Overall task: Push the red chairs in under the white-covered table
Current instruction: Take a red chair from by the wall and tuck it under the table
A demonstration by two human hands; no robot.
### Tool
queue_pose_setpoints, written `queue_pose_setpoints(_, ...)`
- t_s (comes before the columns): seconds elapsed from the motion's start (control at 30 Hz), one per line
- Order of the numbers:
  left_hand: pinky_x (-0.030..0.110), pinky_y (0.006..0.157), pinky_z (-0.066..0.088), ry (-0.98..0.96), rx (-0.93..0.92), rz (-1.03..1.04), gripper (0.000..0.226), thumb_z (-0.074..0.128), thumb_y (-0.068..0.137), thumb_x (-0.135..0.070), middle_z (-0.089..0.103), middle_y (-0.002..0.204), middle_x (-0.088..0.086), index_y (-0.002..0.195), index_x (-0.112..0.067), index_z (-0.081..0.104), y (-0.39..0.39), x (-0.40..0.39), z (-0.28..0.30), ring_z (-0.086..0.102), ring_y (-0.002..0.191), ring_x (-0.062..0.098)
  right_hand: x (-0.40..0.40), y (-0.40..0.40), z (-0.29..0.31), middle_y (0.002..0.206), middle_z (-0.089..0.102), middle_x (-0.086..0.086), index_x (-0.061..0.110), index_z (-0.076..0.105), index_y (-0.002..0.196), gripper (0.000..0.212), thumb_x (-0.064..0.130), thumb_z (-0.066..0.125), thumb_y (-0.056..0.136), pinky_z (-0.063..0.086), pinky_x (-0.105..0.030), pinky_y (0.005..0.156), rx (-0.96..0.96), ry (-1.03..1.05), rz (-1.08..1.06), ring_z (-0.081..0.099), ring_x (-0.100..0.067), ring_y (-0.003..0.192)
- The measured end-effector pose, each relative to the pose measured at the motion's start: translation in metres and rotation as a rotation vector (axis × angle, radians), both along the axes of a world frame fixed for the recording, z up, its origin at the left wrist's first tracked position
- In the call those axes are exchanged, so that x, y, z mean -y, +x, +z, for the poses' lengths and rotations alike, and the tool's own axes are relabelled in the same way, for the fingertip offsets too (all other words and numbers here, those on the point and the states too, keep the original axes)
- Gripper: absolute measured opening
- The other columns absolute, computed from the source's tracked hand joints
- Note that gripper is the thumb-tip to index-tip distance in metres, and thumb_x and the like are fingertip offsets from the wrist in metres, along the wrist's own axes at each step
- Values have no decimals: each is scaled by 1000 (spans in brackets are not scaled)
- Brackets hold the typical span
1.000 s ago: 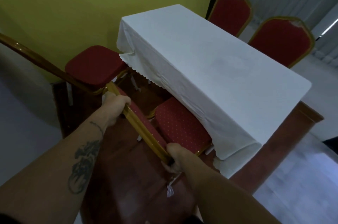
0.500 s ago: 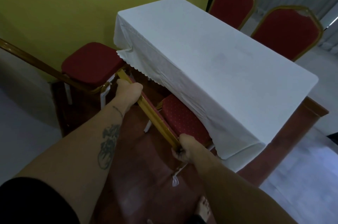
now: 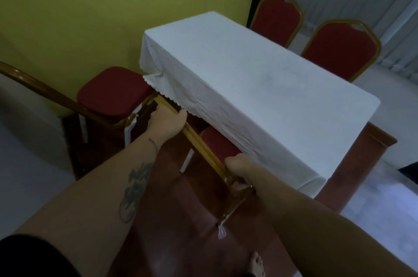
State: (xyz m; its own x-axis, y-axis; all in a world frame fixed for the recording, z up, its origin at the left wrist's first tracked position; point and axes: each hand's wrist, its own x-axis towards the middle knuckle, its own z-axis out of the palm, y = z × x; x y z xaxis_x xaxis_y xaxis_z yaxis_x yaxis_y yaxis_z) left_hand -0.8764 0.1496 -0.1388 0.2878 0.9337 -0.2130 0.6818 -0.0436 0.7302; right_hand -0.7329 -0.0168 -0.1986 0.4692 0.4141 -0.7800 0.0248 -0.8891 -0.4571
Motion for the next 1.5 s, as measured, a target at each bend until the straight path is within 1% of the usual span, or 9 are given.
queue_pose_setpoints(0.07,27,51,41,45,-21,-85,34,56,83,-46,66,75,1,77,-14,66,-20,-2,10,62,69,18,-14,-4,24,96,61,-16,9,54,92,31,38,43,97,64,-43,66,123,8,184,70,-34,78)
queue_pose_setpoints(0.17,36,68,56,85,-57,-78,23,55,80,-25,71,83,5,86,-11,72,-55,-19,29,65,75,20,-40,-12,52,84,57,-7,16,55,78,28,35,46,96,51,-32,61,322,107,354,60,-23,72)
queue_pose_setpoints(0.3,33,73,52,104,-40,2,15,54,78,-17,67,92,1,87,-25,62,-108,-49,54,62,86,22,-90,-29,88,73,64,-7,11,64,75,21,19,53,89,48,-27,58,382,379,345,61,-20,60)
queue_pose_setpoints(0.4,39,72,55,151,-54,77,14,53,75,-14,69,85,8,73,-27,57,-146,-73,65,63,79,29,-133,-49,117,86,69,-1,18,66,81,16,13,53,86,56,-34,73,457,580,336,66,-19,80)
queue_pose_setpoints(0.5,42,80,56,124,-53,158,16,54,76,-15,69,96,9,86,-23,63,-179,-96,70,65,85,27,-176,-70,137,86,70,-1,21,68,87,19,10,53,84,59,-41,79,497,710,373,68,-21,83)
queue_pose_setpoints(0.63,39,86,54,139,-42,276,27,55,76,-12,69,100,8,99,-12,69,-217,-135,70,64,95,25,-246,-90,143,83,71,-5,18,69,91,25,6,49,83,58,-36,67,455,779,514,69,-22,75)
queue_pose_setpoints(0.97,32,74,44,196,-171,465,18,53,81,-9,65,93,6,85,-15,69,-264,-267,66,58,86,24,-446,-139,117,80,68,11,29,71,96,29,14,52,79,46,-27,55,390,809,913,63,-10,66)
queue_pose_setpoints(1.27,32,77,45,166,-234,563,23,52,84,-15,70,104,9,98,-12,71,-306,-353,45,57,88,21,-542,-227,83,121,53,-3,20,59,130,49,20,56,81,46,-36,91,321,672,1229,52,-27,119)
queue_pose_setpoints(1.5,34,75,40,107,-97,599,13,54,80,-38,55,89,-3,87,-26,52,-329,-430,28,52,84,23,-592,-282,56,131,49,-10,20,46,142,63,30,64,83,46,-43,101,318,516,1306,50,-31,123)
